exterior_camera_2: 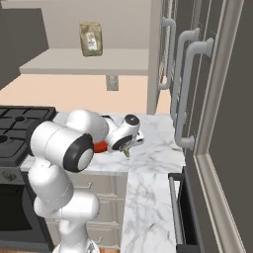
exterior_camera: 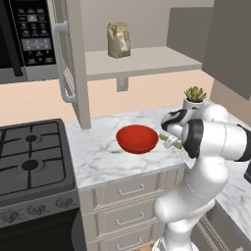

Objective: Pick the egg and butter from the fridge and place them by the bowl for mixing.

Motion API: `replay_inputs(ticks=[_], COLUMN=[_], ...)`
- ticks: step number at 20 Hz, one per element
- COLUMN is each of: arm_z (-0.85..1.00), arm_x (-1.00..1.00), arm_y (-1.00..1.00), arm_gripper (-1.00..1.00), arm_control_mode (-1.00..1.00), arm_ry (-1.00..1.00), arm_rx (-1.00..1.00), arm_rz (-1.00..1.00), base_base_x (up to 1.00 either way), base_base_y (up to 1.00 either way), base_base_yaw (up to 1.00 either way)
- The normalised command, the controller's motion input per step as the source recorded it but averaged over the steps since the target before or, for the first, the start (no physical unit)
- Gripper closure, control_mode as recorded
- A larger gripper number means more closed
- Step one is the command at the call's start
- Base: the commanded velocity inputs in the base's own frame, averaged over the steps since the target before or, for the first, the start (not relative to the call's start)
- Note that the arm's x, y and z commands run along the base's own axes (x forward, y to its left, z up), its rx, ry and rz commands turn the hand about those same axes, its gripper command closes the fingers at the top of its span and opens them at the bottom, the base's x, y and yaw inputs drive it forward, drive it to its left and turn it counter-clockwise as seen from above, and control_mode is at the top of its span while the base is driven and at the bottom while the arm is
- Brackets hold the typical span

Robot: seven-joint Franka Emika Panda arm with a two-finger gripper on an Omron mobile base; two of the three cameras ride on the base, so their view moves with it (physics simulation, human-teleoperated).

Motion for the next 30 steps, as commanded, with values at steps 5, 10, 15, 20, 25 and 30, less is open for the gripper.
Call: replay_inputs(ticks=[5,10,15,20,25,30], arm_z=[-0.08,-0.1,-0.22,-0.07,0.0,0.0], arm_x=[0.25,0.25,0.14,0.05,0.0,0.0], arm_y=[0.0,0.0,0.0,0.0,0.0,0.0], arm_gripper=[1.0,1.0,1.0,1.0,1.0,-1.0], arm_control_mode=[-1.0,-1.0,-1.0,-1.0,-1.0,-1.0], arm_ry=[0.0,0.0,0.0,0.01,0.0,0.0], arm_rx=[0.0,0.0,0.0,0.0,0.0,0.0], arm_rz=[0.01,0.0,0.0,0.0,0.0,0.0], base_base_x=[0.0,0.0,0.0,0.0,0.0,0.0], base_base_y=[0.0,0.0,0.0,0.0,0.0,0.0], base_base_yaw=[0.0,0.0,0.0,0.0,0.0,0.0])
